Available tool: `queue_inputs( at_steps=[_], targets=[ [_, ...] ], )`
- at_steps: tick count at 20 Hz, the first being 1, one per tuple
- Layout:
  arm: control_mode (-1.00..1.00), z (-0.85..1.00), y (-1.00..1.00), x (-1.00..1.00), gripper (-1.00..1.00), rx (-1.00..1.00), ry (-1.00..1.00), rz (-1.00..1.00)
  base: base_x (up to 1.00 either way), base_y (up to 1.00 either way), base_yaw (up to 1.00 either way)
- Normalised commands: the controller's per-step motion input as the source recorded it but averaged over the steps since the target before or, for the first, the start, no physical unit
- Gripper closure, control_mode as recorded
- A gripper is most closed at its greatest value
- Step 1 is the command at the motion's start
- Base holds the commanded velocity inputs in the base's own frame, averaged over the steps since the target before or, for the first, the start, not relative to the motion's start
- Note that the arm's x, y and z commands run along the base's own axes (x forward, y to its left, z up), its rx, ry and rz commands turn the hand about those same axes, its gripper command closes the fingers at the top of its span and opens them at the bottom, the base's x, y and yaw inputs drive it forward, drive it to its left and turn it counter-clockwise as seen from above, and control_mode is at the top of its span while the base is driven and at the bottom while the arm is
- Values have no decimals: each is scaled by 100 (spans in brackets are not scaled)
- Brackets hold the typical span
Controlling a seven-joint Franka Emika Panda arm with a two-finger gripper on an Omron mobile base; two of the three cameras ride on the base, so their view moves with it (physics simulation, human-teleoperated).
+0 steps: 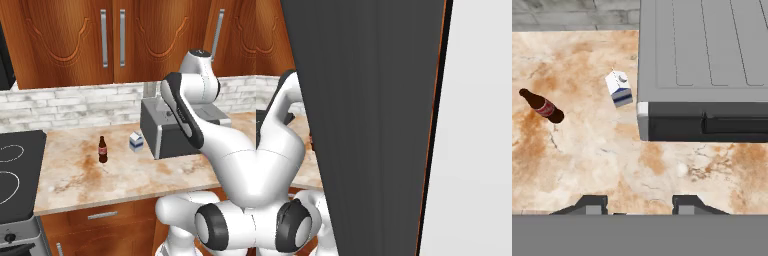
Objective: Move the drinks to the dining counter.
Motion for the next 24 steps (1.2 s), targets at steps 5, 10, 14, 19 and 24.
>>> queue_inputs(
  at_steps=[5,10,14,19,24],
  targets=[
    [-100,0,23,-21,-100,0,0,0,0,0,0],
    [-100,-4,42,-24,-100,0,0,0,0,0,0],
    [-100,-7,49,-26,-100,0,0,0,0,0,0],
    [-100,-12,60,-11,-100,1,0,0,0,0,0],
    [-100,-15,53,-13,-100,0,0,0,0,0,0]
  ],
)
